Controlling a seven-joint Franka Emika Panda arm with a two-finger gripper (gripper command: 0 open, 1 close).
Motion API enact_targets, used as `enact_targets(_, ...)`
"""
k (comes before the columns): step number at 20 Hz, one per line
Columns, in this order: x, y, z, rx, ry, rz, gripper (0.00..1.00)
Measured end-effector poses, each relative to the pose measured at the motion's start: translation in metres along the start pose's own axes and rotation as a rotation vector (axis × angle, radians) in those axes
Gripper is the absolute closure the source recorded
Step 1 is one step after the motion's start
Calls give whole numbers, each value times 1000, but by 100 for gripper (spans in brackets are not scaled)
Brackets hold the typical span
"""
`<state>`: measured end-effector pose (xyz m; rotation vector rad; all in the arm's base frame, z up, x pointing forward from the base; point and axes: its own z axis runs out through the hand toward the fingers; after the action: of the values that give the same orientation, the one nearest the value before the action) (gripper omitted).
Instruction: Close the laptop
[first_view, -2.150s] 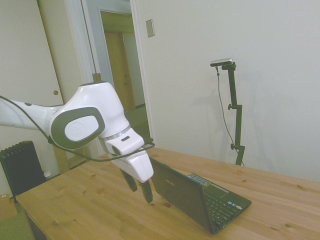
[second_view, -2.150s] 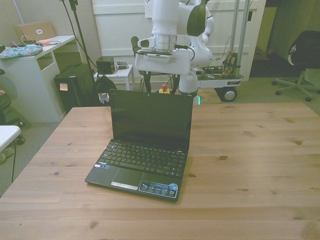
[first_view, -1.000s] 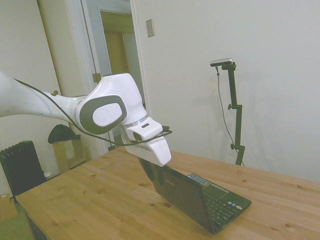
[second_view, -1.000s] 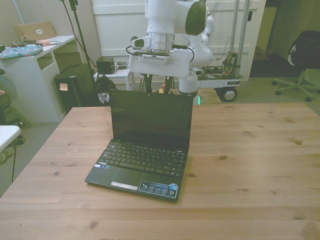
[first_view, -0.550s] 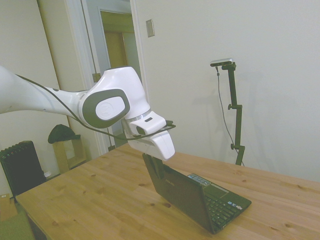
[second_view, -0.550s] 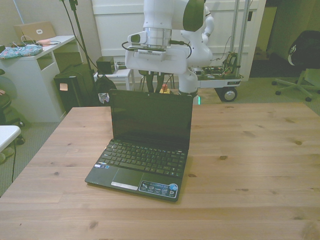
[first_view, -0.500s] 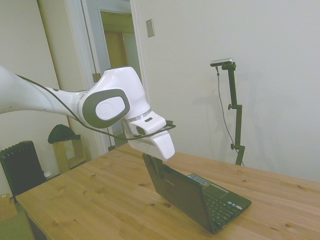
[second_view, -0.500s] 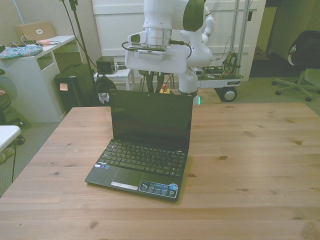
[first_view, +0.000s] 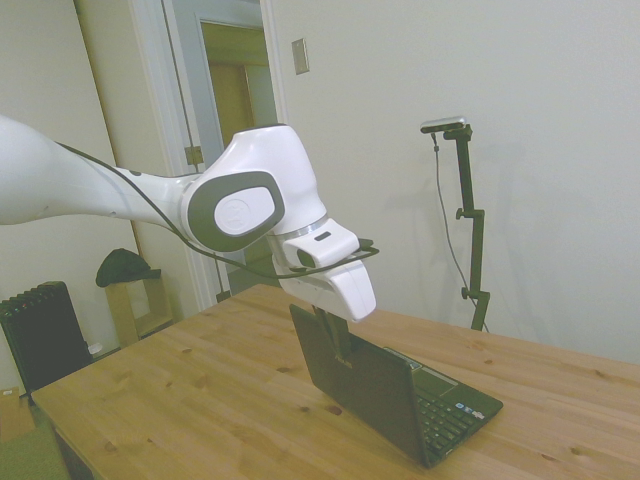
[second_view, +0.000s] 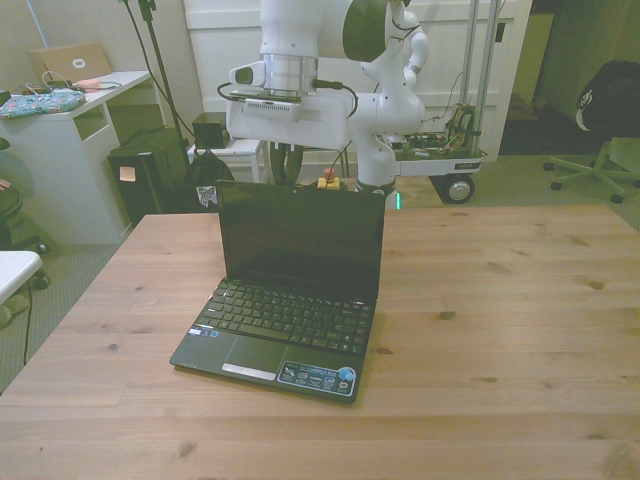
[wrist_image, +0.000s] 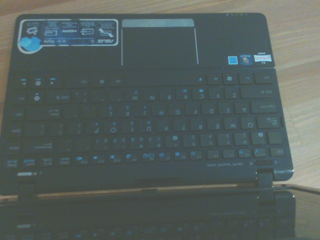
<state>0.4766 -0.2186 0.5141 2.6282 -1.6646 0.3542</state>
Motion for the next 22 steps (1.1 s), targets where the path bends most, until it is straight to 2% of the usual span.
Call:
enact_targets(6, 27, -16, 12, -15, 10, 13, 100)
enact_targets(12, 62, -36, 38, -33, 12, 36, 100)
enact_targets(18, 96, -57, 74, -52, 14, 52, 100)
enact_targets(22, 108, -64, 110, -75, 4, 56, 100)
